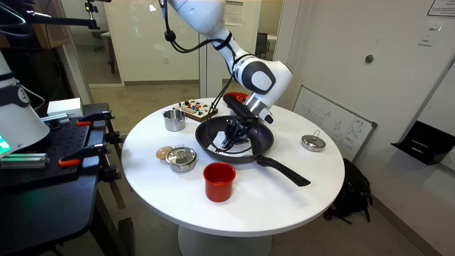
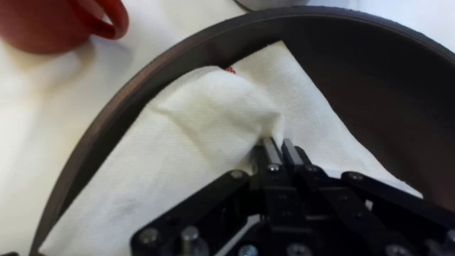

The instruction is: Use the white towel to wipe the pan

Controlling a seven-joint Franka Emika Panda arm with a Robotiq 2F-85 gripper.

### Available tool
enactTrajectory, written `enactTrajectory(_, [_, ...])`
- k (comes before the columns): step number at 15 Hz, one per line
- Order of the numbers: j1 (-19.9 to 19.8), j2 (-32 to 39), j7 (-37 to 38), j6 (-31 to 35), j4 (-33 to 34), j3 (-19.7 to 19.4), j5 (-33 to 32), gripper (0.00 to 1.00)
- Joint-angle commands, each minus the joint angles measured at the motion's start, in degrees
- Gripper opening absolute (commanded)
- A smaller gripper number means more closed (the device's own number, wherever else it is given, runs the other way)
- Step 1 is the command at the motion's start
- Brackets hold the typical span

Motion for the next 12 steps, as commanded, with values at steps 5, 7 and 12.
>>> enactTrajectory(5, [-0.9, 1.4, 0.1, 6.0, 3.3, 1.5, 2.5, 0.05])
enactTrajectory(7, [-0.5, 2.0, 0.0, 7.5, 4.8, 1.7, 2.3, 0.05])
enactTrajectory(12, [0.4, 3.2, -0.6, 9.1, 7.0, 2.1, 1.8, 0.05])
